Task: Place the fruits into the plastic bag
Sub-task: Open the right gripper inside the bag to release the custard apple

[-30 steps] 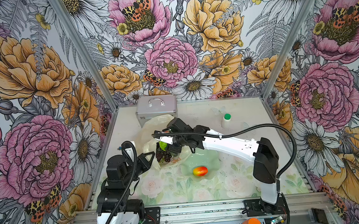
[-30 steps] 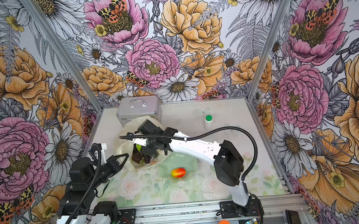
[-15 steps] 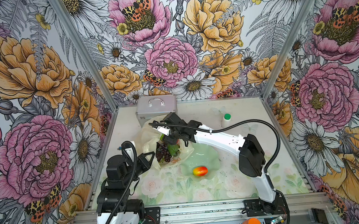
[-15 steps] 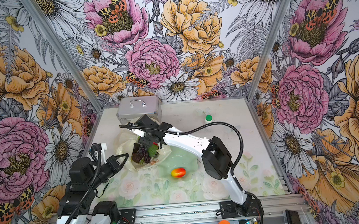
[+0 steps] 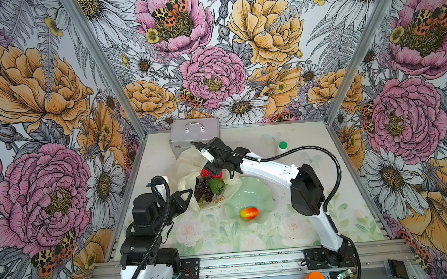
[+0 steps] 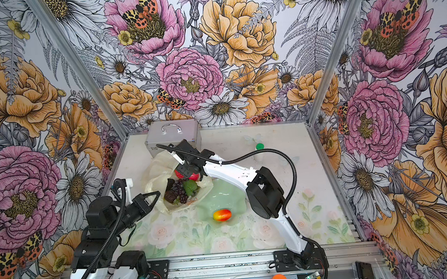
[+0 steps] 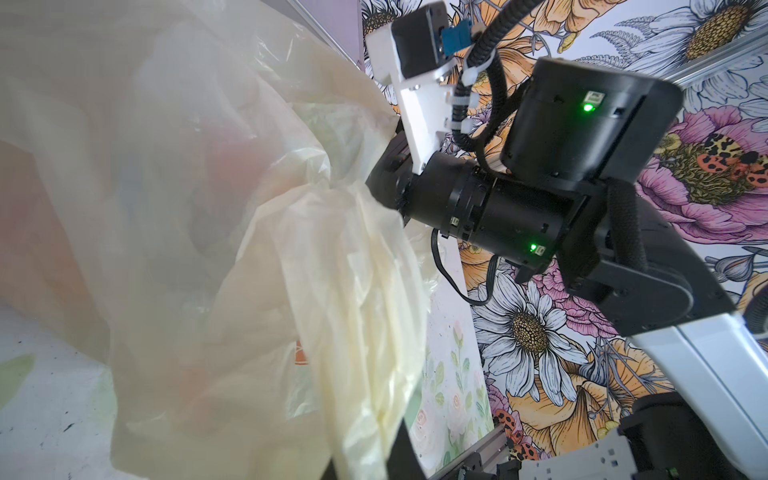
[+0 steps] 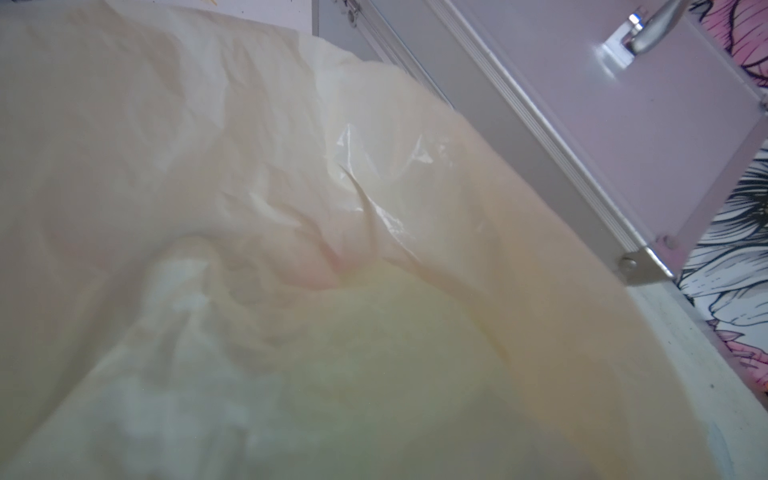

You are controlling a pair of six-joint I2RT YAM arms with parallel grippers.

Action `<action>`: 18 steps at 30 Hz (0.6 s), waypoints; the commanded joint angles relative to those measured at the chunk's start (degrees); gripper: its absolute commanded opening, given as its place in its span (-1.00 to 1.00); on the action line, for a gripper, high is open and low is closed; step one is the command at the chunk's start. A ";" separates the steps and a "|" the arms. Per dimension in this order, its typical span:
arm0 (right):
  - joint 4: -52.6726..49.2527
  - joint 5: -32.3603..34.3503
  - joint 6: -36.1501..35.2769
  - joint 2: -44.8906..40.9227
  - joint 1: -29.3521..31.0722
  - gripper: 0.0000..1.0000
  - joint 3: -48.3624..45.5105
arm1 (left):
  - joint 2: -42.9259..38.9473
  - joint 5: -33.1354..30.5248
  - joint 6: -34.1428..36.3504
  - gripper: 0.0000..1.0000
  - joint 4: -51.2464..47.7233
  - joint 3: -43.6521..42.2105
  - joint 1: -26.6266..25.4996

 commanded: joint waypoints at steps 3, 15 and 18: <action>0.31 1.33 2.86 1.28 -0.15 0.51 1.38 | -0.70 -0.40 0.41 -1.00 0.35 -0.50 0.69; 0.38 0.64 4.70 0.07 -0.16 0.59 0.07 | -0.70 -0.13 0.43 -1.00 0.36 -0.50 0.69; 0.42 0.04 5.25 -0.80 -0.16 0.59 -0.68 | -0.58 -0.11 0.46 -1.00 0.31 -0.50 0.74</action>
